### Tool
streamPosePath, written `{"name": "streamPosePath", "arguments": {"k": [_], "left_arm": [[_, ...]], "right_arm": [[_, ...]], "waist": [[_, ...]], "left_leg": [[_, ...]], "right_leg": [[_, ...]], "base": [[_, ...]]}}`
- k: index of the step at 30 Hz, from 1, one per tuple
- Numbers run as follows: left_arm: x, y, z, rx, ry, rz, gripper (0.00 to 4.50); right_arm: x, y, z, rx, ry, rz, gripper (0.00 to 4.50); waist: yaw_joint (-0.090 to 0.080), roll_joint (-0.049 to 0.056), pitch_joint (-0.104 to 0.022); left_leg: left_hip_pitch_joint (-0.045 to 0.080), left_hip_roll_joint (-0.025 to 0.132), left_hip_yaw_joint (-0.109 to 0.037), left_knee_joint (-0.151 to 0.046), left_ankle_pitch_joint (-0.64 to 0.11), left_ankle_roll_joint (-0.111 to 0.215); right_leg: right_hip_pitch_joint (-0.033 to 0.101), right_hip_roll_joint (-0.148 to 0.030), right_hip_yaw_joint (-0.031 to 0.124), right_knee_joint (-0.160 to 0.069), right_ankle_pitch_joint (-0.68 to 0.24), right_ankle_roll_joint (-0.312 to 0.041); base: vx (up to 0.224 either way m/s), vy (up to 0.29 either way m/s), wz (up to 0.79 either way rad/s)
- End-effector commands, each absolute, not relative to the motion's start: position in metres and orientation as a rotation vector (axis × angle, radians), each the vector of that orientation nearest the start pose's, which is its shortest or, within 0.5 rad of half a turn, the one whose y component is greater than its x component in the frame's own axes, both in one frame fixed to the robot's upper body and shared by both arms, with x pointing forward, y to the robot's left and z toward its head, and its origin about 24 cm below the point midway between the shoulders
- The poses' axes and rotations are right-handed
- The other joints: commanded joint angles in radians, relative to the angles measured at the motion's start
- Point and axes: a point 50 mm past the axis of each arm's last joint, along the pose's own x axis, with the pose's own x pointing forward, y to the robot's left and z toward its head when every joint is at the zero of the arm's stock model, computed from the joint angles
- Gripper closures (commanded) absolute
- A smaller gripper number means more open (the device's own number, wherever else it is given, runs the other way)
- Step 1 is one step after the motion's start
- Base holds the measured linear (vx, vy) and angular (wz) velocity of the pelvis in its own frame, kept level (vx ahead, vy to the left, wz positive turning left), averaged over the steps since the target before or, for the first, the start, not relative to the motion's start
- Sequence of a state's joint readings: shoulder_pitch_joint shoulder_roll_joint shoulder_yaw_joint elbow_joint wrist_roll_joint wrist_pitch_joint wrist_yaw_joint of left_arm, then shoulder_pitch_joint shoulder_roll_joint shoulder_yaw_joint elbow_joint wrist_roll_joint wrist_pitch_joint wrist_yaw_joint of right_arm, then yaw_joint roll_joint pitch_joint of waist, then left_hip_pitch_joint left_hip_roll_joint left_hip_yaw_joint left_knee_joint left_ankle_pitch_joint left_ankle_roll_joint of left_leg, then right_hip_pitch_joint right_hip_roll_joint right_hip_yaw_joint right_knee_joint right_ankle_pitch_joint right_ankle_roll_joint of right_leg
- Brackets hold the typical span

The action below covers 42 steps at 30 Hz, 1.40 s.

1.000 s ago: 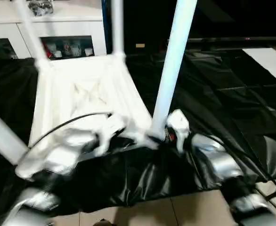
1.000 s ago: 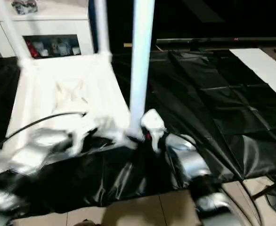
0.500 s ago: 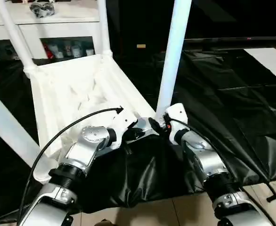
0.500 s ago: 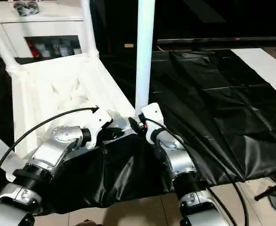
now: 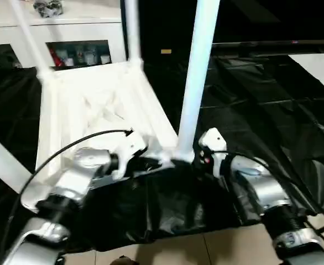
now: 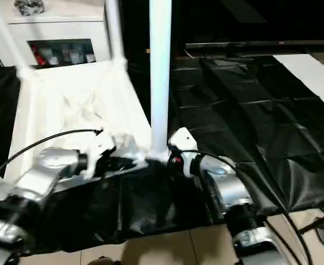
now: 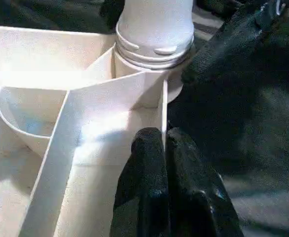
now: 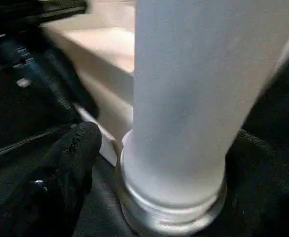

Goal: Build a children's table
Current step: Rotate leg to tighten

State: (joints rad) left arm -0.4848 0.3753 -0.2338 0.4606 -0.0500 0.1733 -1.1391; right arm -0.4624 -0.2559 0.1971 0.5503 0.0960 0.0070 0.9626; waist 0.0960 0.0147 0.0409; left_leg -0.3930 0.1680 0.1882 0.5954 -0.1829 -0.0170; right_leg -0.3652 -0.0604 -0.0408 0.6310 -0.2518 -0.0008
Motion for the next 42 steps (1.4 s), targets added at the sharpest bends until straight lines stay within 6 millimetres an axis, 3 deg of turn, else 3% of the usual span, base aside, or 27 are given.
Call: {"name": "streamPosePath", "arguments": {"k": [1,9,13,20,23,25,27,31,34,36,40,42], "left_arm": [[0.296,0.131,0.049,0.230,0.385,-1.361,4.50],[0.292,0.143,0.049,0.241,0.427,-1.415,4.50],[0.290,0.147,0.050,0.231,0.448,-1.439,4.50],[0.297,0.144,0.047,0.257,0.430,-1.352,4.50],[0.311,0.136,0.044,0.291,0.410,-1.192,4.50],[0.317,0.128,0.046,0.259,0.389,-1.138,4.50],[0.321,0.116,0.047,0.247,0.381,-1.097,4.50],[0.326,0.092,0.048,0.235,0.363,-1.037,4.50],[0.324,0.076,0.049,0.216,0.343,-1.051,4.50],[0.323,0.072,0.049,0.213,0.336,-1.066,4.50],[0.321,0.074,0.049,0.208,0.327,-1.104,4.50],[0.320,0.076,0.050,0.207,0.324,-1.118,4.50]], "right_arm": [[0.300,-0.109,0.041,-0.191,0.225,1.249,0.68],[0.296,-0.116,0.042,-0.208,0.270,1.363,1.25],[0.294,-0.115,0.042,-0.200,0.278,1.400,1.63],[0.291,-0.104,0.035,-0.163,0.276,1.365,1.81],[0.301,-0.095,0.027,-0.171,0.274,1.180,1.82],[0.311,-0.090,0.024,-0.162,0.285,1.033,1.83],[0.316,-0.081,0.022,-0.137,0.291,0.939,1.83],[0.322,-0.063,0.021,-0.101,0.308,0.813,1.83],[0.314,-0.041,0.024,-0.080,0.286,0.907,1.83],[0.313,-0.038,0.024,-0.059,0.283,0.903,1.13],[0.313,-0.040,0.026,-0.053,0.273,0.921,1.02],[0.314,-0.043,0.026,-0.070,0.267,0.918,0.64]], "waist": [[0.003,-0.015,-0.054],[0.019,-0.015,-0.053],[0.022,-0.017,-0.055],[0.021,-0.019,-0.055],[0.015,-0.019,-0.047],[0.009,-0.020,-0.042],[0.002,-0.021,-0.042],[-0.009,-0.019,-0.043],[-0.006,-0.021,-0.046],[-0.003,-0.021,-0.049],[-0.004,-0.019,-0.047],[-0.005,-0.018,-0.046]], "left_leg": [[0.028,0.078,-0.027,-0.068,-0.100,0.089],[0.031,0.079,-0.019,-0.068,-0.110,0.067],[0.028,0.078,-0.018,-0.066,-0.088,0.077],[0.029,0.079,-0.018,-0.066,-0.092,0.077],[0.032,0.078,-0.019,-0.073,-0.143,0.049],[0.035,0.080,-0.025,-0.085,-0.211,-0.008],[0.033,0.078,-0.029,-0.091,-0.233,-0.033],[0.038,0.078,-0.026,-0.090,-0.222,-0.036],[0.033,0.076,-0.025,-0.084,-0.187,-0.017],[0.030,0.074,-0.023,-0.079,-0.143,0.012],[0.031,0.075,-0.023,-0.081,-0.160,0.022],[0.033,0.077,-0.024,-0.084,-0.177,0.010]], "right_leg": [[0.024,-0.097,0.042,-0.061,0.076,-0.267],[0.019,-0.098,0.043,-0.061,0.047,-0.256],[0.021,-0.097,0.042,-0.057,0.071,-0.254],[0.019,-0.098,0.041,-0.058,0.062,-0.261],[0.013,-0.102,0.045,-0.071,-0.029,-0.256],[0.016,-0.107,0.047,-0.083,-0.172,-0.233],[0.018,-0.107,0.047,-0.085,-0.213,-0.216],[0.011,-0.103,0.050,-0.085,-0.163,-0.215],[0.017,-0.106,0.051,-0.083,-0.106,-0.215],[0.020,-0.105,0.049,-0.078,-0.037,-0.216],[0.018,-0.105,0.048,-0.082,-0.065,-0.219],[0.017,-0.103,0.049,-0.083,-0.090,-0.216]], "base": [[0.000,0.000,0.00],[0.000,0.000,0.00],[0.000,0.000,0.00],[0.000,0.000,0.00],[0.000,0.000,0.00],[0.000,0.000,0.00],[0.000,0.000,0.00],[0.000,0.000,0.00],[0.000,0.000,0.00],[0.000,0.000,0.00],[0.000,0.000,0.00],[0.000,0.000,0.00]]}}
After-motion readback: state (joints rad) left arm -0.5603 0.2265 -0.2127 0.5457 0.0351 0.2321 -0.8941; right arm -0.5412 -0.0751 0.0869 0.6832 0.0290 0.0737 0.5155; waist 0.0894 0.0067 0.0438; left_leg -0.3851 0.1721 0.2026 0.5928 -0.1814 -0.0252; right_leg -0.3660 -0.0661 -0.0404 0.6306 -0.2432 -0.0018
